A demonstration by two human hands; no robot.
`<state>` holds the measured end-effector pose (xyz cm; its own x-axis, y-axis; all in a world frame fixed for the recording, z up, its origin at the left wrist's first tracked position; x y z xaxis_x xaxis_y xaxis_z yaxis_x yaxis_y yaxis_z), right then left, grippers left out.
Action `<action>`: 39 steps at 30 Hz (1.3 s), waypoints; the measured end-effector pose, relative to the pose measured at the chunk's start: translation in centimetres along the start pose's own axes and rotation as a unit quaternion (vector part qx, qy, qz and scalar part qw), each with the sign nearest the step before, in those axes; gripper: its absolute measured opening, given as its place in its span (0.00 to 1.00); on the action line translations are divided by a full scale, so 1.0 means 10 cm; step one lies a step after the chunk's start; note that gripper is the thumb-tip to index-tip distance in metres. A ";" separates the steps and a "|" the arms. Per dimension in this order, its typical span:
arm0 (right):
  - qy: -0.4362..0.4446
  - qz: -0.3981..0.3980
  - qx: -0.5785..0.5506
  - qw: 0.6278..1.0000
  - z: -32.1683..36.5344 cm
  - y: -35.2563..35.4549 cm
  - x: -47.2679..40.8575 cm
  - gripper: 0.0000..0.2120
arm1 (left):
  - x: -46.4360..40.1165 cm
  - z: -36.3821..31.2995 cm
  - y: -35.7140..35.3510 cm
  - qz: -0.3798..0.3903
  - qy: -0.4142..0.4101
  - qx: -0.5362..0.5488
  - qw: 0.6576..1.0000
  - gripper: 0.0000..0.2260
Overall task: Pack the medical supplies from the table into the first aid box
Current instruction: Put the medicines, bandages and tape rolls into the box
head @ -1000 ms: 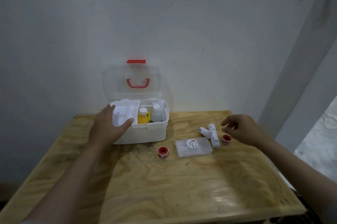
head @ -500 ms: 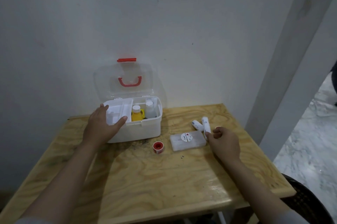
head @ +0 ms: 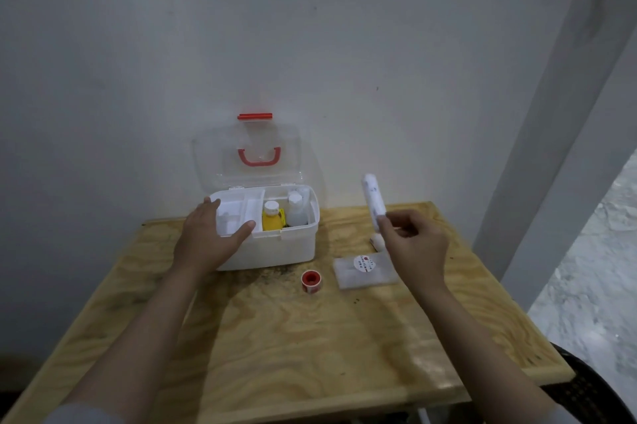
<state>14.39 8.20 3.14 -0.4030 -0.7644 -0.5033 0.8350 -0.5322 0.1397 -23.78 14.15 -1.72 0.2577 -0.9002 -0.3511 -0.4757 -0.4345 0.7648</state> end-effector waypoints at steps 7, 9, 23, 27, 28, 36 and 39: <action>0.131 0.162 -0.010 0.978 1.12 -1.10 0.15 0.05 | -0.04 0.01 -0.03 0.034 -0.007 0.037 0.999 0.43; 0.132 0.225 0.055 0.964 1.19 -1.48 0.24 0.07 | -0.05 0.02 -0.02 0.058 -0.004 0.084 0.995 0.42; 0.174 0.272 0.264 0.909 0.76 -2.32 0.62 0.14 | 0.10 0.21 0.00 0.107 -0.038 0.155 0.981 0.36; 0.190 0.273 0.238 0.912 0.74 -2.31 0.70 0.14 | 0.15 0.22 0.01 0.094 -0.033 0.188 0.977 0.34; 0.188 0.273 0.215 0.919 0.74 -2.27 0.70 0.13 | 0.14 0.25 0.00 0.089 -0.027 0.192 0.977 0.37; 0.191 0.236 0.095 0.948 0.53 -1.35 0.43 0.08 | 0.10 0.39 -0.06 0.091 0.001 0.190 0.977 0.40; 0.150 0.284 0.190 0.928 0.06 -0.99 0.30 0.12 | 0.06 0.40 -0.02 0.080 -0.006 0.151 0.985 0.43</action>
<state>4.72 10.93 0.75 0.2319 -0.8557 -0.4626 0.6655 -0.2073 0.7170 -26.88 13.61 -4.22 0.1498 -0.9571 -0.2480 -0.7385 -0.2751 0.6156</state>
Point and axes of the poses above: each hand's wrist, its own x-axis away from the middle knuckle, its own y-axis out of the back of the hand, z = x × y, the point moved 10 cm from there along -x, towards the middle knuckle, and after that the axes turned 2 degrees about -y, right-handed, at the moved point
